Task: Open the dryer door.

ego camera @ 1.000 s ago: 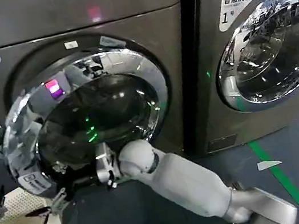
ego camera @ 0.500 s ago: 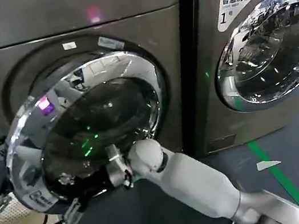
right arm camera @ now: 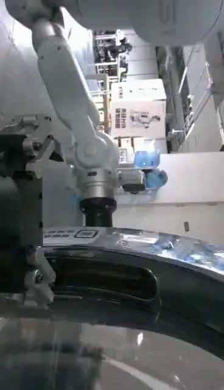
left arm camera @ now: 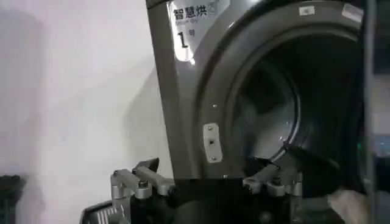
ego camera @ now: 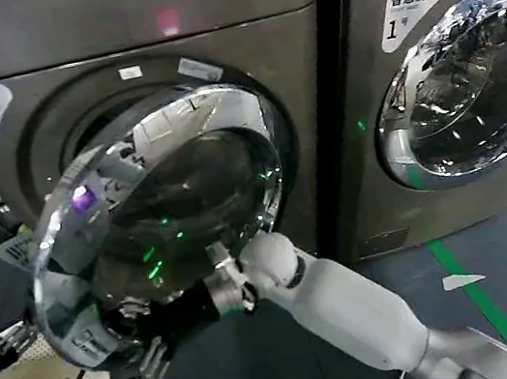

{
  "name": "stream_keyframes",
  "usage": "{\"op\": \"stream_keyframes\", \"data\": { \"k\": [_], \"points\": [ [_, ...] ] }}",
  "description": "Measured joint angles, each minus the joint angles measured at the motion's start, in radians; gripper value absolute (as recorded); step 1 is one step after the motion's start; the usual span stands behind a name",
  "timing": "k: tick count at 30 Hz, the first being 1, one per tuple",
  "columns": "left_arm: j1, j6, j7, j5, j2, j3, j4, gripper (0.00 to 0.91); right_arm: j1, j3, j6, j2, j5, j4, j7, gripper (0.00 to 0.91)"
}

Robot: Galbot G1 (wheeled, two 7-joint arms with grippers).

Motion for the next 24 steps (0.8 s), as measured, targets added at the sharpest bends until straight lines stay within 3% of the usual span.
{"op": "stream_keyframes", "data": {
  "k": [9,24],
  "points": [
    [0.001,0.003,-0.018,-0.05,0.008,-0.031,-0.016,0.907,-0.03,0.033,0.012,-0.036,0.0,0.076,0.003,0.907],
    [-0.013,-0.013,-0.01,-0.045,0.041,0.037,-0.017,0.907,-0.1,0.114,0.03,-0.131,0.003,0.209,-0.071,0.907]
  ]
}}
